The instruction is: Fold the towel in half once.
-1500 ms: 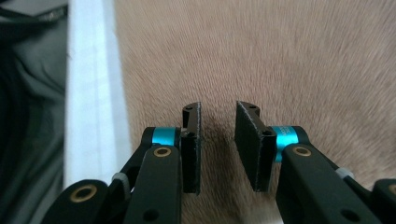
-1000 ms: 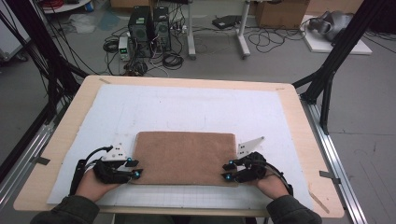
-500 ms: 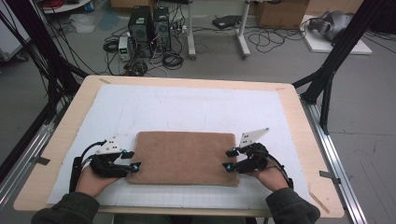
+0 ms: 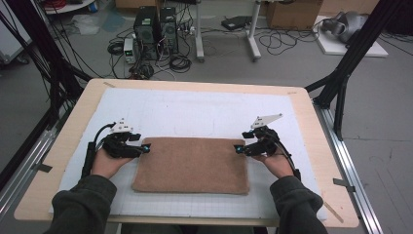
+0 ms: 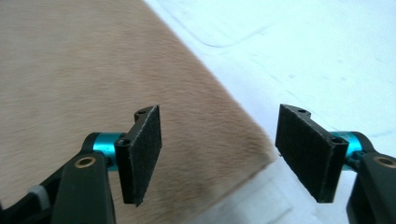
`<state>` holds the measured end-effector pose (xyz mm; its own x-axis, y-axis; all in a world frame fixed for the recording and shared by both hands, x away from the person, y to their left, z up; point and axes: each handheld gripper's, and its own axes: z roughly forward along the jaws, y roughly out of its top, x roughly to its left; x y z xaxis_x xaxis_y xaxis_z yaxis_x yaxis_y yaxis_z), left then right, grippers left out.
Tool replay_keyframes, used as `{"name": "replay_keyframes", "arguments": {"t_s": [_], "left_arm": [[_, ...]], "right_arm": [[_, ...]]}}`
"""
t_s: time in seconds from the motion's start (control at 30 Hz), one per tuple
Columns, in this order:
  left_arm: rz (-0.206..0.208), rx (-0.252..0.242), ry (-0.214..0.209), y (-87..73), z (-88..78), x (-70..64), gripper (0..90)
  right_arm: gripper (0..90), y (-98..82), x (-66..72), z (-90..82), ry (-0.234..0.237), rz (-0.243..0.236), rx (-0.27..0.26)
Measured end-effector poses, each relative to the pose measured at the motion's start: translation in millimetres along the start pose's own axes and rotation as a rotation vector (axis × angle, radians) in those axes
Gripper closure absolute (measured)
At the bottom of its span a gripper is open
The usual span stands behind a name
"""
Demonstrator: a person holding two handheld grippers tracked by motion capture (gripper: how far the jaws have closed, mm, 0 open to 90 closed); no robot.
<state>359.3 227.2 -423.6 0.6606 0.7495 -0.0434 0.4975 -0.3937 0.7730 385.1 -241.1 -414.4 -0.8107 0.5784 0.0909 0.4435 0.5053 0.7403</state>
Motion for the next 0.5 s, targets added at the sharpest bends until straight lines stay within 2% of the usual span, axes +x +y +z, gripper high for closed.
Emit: {"name": "replay_keyframes", "arguments": {"t_s": [0.2,0.3,0.37,0.43,0.5], "left_arm": [[-0.048,0.038,-0.008,-4.8,15.2,5.1,39.9],[-0.030,0.047,-0.007,-6.3,17.0,3.9,40.6],[-0.045,0.035,-0.013,-9.0,17.5,3.9,41.7],[-0.079,0.020,-0.030,-12.2,17.9,5.3,44.8],[-0.091,-0.003,-0.035,-16.7,17.5,6.0,45.6]], "right_arm": [[30.1,-5.5,-8.8,14.8,-0.015,0.028,0.025],[30.1,-8.0,-8.6,21.3,-0.012,0.033,0.048],[30.6,-9.0,-8.9,23.2,-0.007,0.037,0.058],[32.2,-10.1,-9.0,24.4,-0.001,0.039,0.065],[34.0,-12.3,-9.6,25.7,0.010,0.050,0.065]]}}
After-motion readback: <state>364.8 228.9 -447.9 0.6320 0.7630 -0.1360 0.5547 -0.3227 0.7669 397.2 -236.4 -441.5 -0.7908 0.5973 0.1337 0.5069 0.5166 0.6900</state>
